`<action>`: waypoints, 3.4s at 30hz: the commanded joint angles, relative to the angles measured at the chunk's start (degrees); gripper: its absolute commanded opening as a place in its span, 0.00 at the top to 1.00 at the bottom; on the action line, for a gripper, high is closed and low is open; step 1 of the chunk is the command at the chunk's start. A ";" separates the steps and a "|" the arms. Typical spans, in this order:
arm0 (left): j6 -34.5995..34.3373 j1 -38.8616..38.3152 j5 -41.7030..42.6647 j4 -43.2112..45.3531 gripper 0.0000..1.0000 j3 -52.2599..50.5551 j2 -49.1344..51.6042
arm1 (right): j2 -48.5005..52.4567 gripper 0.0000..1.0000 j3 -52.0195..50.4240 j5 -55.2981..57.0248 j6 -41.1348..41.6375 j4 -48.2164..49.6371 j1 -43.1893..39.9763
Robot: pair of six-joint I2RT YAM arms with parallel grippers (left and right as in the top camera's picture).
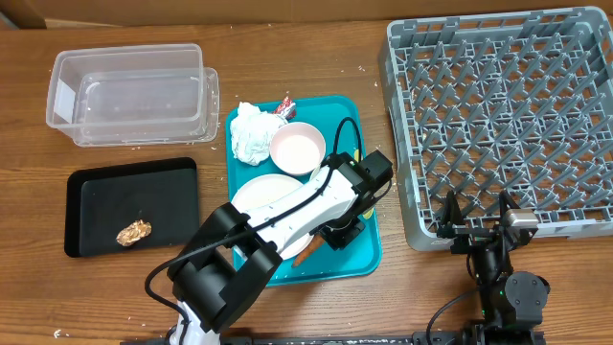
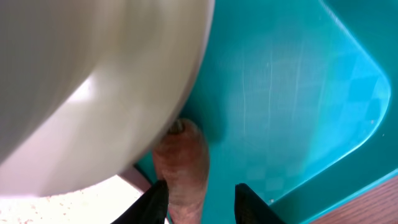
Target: Sort waste into correct bins and load items into the dishwasher
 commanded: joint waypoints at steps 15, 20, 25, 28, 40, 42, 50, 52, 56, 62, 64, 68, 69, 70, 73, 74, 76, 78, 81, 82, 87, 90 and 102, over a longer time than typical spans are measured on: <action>1.49 -0.48 2.23 -3.04 0.55 -2.84 1.73 | -0.57 0.00 -0.59 -0.13 -0.17 0.42 -0.04; 1.53 -0.48 2.21 -1.40 0.54 -2.84 1.73 | -0.57 0.00 -0.59 -0.13 -0.17 0.42 -0.04; 1.55 -0.48 2.21 -0.09 0.53 -2.84 1.73 | -0.57 0.00 -0.59 -0.13 -0.17 0.42 -0.04; 1.53 -0.48 2.23 -0.09 0.49 -3.04 1.73 | -0.57 0.00 -0.59 -0.13 -0.17 0.39 -0.04; 1.53 -0.48 2.89 0.02 0.46 -5.49 1.73 | -0.57 0.00 -0.59 -0.13 -0.17 0.42 -0.04; 1.51 -0.48 2.91 -0.59 0.45 -5.29 1.73 | -0.57 0.00 -0.59 -0.13 -0.17 0.42 -0.04; 1.49 -0.46 1.07 -1.77 0.70 -4.20 1.70 | -0.57 0.00 -0.59 -0.13 -0.17 0.42 -0.04; 1.53 -0.46 0.26 -2.54 0.49 -4.22 1.70 | -0.57 0.00 -0.59 -0.13 -0.17 0.39 -0.04; 1.53 -0.39 0.96 -2.08 0.47 -4.20 1.70 | -0.57 0.00 -0.59 -0.13 -0.17 0.42 -0.04; 1.51 -0.37 1.81 -2.05 0.46 -3.45 1.70 | -0.57 0.00 -0.59 -0.13 -0.17 0.39 -0.04; 1.53 -0.37 1.81 -2.34 0.45 -3.45 1.70 | -0.57 0.00 -0.59 -0.13 -0.17 0.42 -0.04; 2.34 -0.39 2.43 -4.57 0.45 -3.45 1.70 | -0.57 0.00 -0.59 -0.13 -0.17 0.42 -0.04; 3.56 -0.50 3.61 -5.44 0.45 -3.45 1.70 | -0.57 0.00 -0.59 -0.13 -0.17 0.42 -0.04; 4.33 -0.66 4.70 -6.25 0.45 -3.45 1.70 | -0.57 0.00 -0.59 -0.13 -0.17 0.42 -0.04; 4.50 -1.07 4.98 -7.67 0.44 -3.48 1.70 | -0.57 0.00 -0.59 -0.13 -0.17 0.42 -0.04; 4.50 -1.20 4.79 -7.87 0.44 -3.48 1.70 | -0.57 0.00 -0.59 -0.13 -0.17 0.42 -0.04; 4.52 -1.42 4.79 -7.91 0.45 -3.48 1.70 | -0.57 0.00 -0.59 -0.13 -0.17 0.39 -0.04; 4.50 -1.51 4.81 -7.76 0.48 -3.48 1.70 | -0.57 0.00 -0.59 -0.13 -0.17 0.39 -0.04; 4.50 -1.51 4.79 -7.58 0.50 -3.48 1.70 | -0.57 0.00 -0.59 -0.13 -0.17 0.42 -0.04; 4.50 -1.51 4.70 -7.39 0.50 -3.45 1.70 | -0.57 0.00 -0.59 -0.13 -0.17 0.42 -0.04; 3.02 -1.40 -1.70 -6.71 0.48 -3.45 1.70 | -0.57 0.00 -0.59 -0.13 -0.17 0.42 -0.04; 2.10 -1.40 -3.72 -4.85 0.46 -3.45 1.70 | -0.57 0.00 -0.59 -0.13 -0.17 0.42 -0.04; 2.75 -1.40 -0.83 -0.90 0.51 -3.45 1.70 | -0.57 0.00 -0.59 -0.13 -0.17 0.42 -0.04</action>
